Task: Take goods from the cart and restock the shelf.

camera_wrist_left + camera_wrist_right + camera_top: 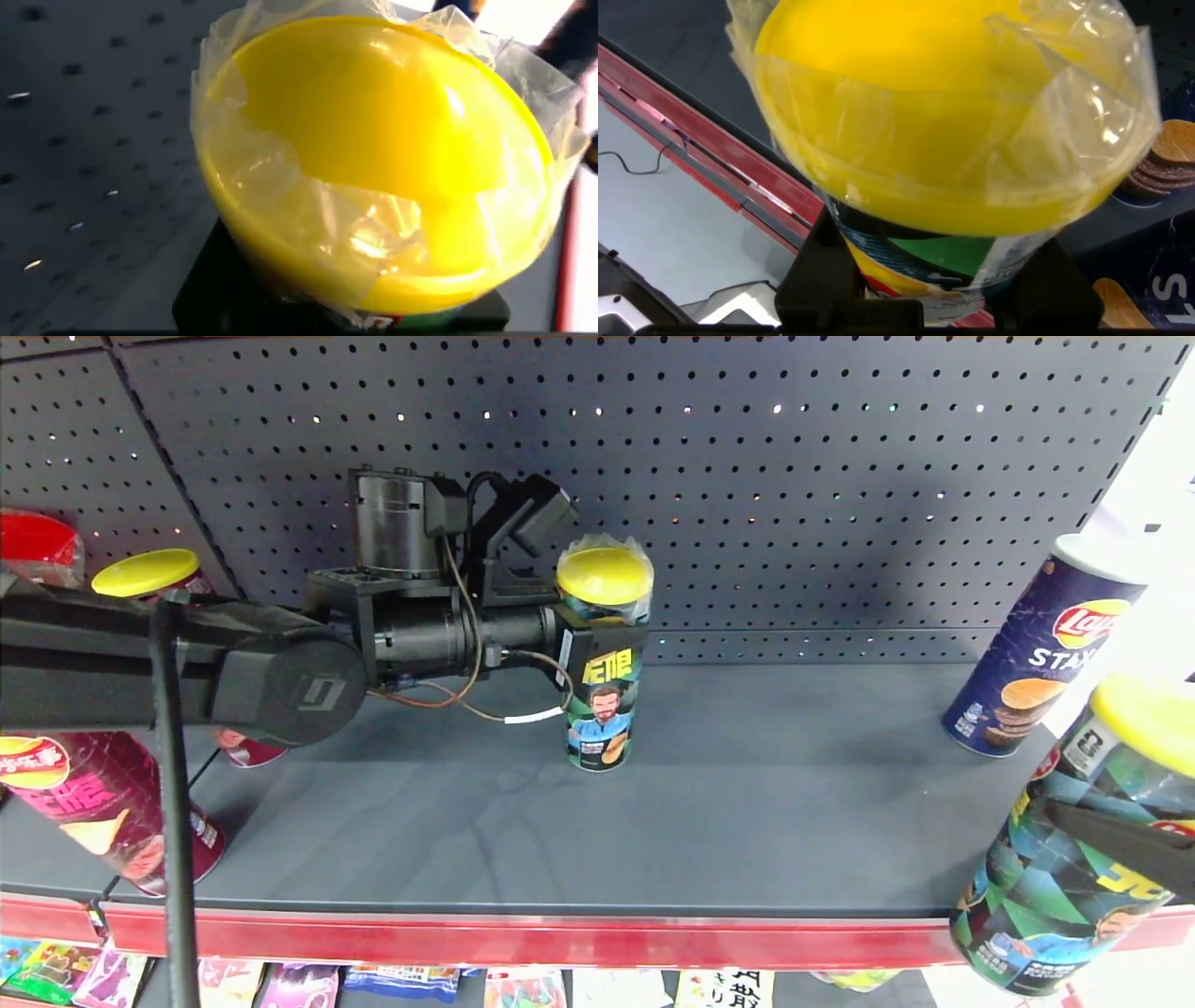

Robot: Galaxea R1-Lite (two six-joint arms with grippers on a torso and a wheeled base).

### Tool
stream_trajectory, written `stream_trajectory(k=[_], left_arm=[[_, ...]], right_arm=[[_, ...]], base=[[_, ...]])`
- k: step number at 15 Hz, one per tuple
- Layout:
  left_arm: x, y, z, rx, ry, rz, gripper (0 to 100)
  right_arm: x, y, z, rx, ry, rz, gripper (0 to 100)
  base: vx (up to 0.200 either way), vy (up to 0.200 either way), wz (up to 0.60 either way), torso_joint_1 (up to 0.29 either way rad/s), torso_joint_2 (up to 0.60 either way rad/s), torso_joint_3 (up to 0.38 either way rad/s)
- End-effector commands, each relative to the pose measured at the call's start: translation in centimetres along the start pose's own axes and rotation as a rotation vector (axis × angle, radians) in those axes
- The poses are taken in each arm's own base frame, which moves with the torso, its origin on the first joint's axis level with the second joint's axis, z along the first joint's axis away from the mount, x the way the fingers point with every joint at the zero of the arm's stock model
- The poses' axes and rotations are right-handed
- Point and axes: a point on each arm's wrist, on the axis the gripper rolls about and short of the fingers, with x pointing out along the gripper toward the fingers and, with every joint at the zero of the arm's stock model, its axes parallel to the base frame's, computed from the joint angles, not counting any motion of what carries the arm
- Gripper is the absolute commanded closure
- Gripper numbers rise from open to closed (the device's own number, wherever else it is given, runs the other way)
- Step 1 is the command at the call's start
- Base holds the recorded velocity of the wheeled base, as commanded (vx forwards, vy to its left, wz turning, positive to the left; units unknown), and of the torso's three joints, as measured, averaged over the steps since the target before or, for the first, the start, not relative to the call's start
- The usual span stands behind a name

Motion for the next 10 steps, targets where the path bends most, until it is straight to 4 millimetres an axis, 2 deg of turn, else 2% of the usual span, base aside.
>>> stream_trajectory(k=[1, 3, 6, 10], left_arm=[[-0.9, -0.2, 0.9, 0.003, -0.031, -0.025, 100], [-2.0, -0.9, 1.4, -0.031, -0.042, -0.053, 100], [-4.3, -2.3, 0.7, -0.044, -0.026, -0.121, 100], [-5.9, -3.6, 0.3, -0.052, -0.016, -0.169, 100]], right_arm=[[0.0, 0.0, 0.0, -0.001, -0.002, 0.0, 100], [0.0, 0.0, 0.1, -0.001, -0.005, 0.001, 100], [0.0, -0.1, 0.4, -0.003, -0.011, 0.0, 100], [0.0, -0.1, 0.6, -0.003, -0.014, 0.001, 100]], base=[[0.0, 0.0, 0.0, 0.0, 0.0, 0.0], [0.0, 0.0, 0.0, 0.0, 0.0, 0.0], [0.0, 0.0, 0.0, 0.0, 0.0, 0.0], [0.0, 0.0, 0.0, 0.0, 0.0, 0.0]])
